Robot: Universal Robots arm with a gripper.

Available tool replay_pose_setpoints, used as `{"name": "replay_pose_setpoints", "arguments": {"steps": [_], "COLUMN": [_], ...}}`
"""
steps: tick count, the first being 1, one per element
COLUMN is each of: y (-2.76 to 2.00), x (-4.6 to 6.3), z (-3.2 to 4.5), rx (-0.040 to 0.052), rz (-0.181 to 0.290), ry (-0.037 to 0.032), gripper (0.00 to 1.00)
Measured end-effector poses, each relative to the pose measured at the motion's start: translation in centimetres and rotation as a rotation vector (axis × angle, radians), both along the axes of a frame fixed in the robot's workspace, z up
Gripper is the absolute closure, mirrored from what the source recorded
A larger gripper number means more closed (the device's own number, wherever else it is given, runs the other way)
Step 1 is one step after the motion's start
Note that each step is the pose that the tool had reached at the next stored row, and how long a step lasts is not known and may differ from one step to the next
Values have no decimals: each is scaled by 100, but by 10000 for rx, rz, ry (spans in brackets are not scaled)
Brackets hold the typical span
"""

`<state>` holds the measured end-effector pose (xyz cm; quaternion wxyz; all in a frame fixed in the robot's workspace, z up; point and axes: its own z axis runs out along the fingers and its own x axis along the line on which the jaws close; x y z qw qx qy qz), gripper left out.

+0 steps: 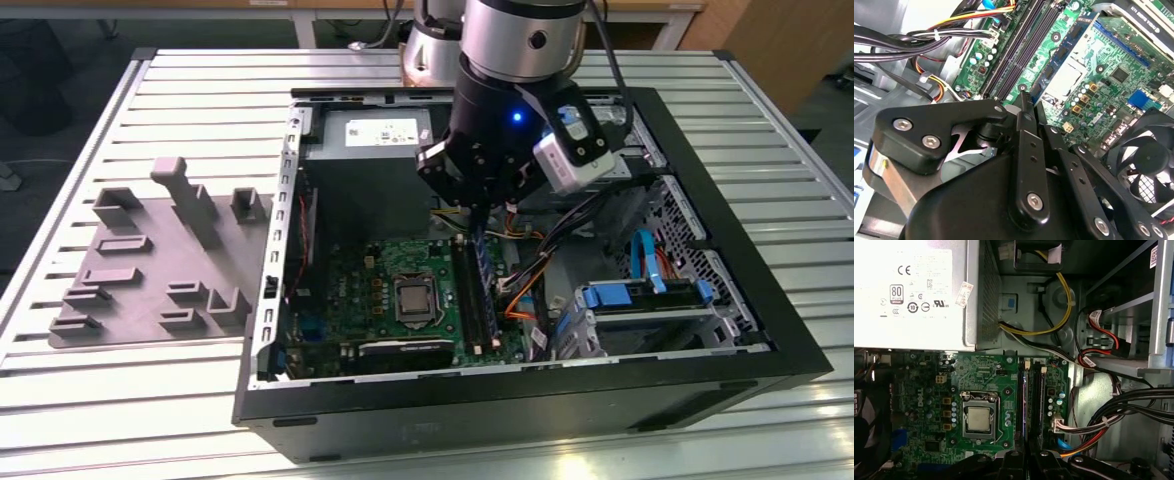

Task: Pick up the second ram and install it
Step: 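Insert the second ram into the second slot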

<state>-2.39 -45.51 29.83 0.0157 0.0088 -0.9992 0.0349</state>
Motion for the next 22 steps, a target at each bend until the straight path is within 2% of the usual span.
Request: {"name": "replay_pose_setpoints", "arguments": {"steps": [22], "y": [0], "x": [0], "z": [-45], "rx": [2], "rz": [0], "ry": [-1], "gripper": [86]}}
